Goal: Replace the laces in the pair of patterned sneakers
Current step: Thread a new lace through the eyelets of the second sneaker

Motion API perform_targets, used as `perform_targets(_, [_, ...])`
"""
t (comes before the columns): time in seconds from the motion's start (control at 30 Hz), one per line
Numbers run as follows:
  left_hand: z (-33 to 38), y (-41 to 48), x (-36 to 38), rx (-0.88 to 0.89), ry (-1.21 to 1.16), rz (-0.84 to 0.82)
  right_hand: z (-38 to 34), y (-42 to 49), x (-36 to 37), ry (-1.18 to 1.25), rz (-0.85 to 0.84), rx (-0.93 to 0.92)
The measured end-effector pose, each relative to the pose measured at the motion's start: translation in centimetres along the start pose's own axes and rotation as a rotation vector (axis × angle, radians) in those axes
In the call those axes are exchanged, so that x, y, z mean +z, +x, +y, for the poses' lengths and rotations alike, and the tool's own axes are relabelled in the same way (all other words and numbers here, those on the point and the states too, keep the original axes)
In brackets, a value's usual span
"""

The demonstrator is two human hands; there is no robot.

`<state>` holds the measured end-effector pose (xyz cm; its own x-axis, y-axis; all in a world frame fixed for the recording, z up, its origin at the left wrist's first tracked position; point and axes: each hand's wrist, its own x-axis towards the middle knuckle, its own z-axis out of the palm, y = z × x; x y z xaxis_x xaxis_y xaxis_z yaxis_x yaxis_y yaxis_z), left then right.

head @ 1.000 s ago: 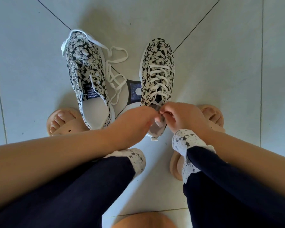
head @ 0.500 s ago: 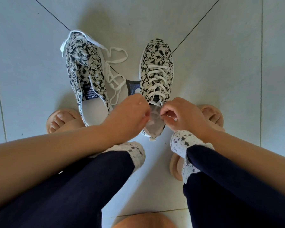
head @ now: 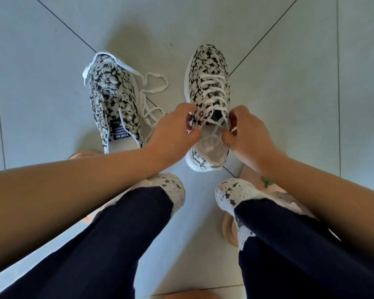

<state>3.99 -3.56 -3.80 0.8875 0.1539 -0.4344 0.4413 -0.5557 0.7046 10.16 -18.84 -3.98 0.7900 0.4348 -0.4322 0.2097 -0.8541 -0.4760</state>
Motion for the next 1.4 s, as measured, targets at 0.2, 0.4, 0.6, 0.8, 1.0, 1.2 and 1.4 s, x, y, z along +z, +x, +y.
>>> perform_targets(0.2, [0.0, 2.1, -0.7, -0.088, 0.029, -0.025, -0.1, 2.0, -0.6, 0.032, 0.023, -0.009])
perform_targets(0.4, [-1.6, -0.3, -2.8, -0.027, 0.103, -0.007, 0.6, 1.5, -0.9, 0.044, 0.083, 0.011])
perform_targets(0.6, [-4.1, -2.4, -7.8, -0.019, 0.183, 0.221, -3.3, 0.9, -3.0, -0.101, 0.106, -0.223])
perform_targets(0.8, [-7.5, -3.0, -10.6, -0.102, 0.203, 0.24, -9.7, 2.7, -2.9, -0.37, -0.358, -0.456])
perform_targets(1.0, [-9.5, -2.6, -10.8, -0.241, 0.052, 0.147, -15.2, 10.5, 0.3, -0.266, -0.312, -0.37])
perform_targets(1.2, [-9.5, -2.6, -10.9, -0.268, -0.014, 0.127, -17.4, 15.3, 4.2, -0.117, -0.254, -0.204])
perform_targets(1.4, [-10.1, -2.3, -11.0, -0.301, -0.116, 0.166, -17.8, 14.5, 3.0, -0.154, -0.185, -0.359])
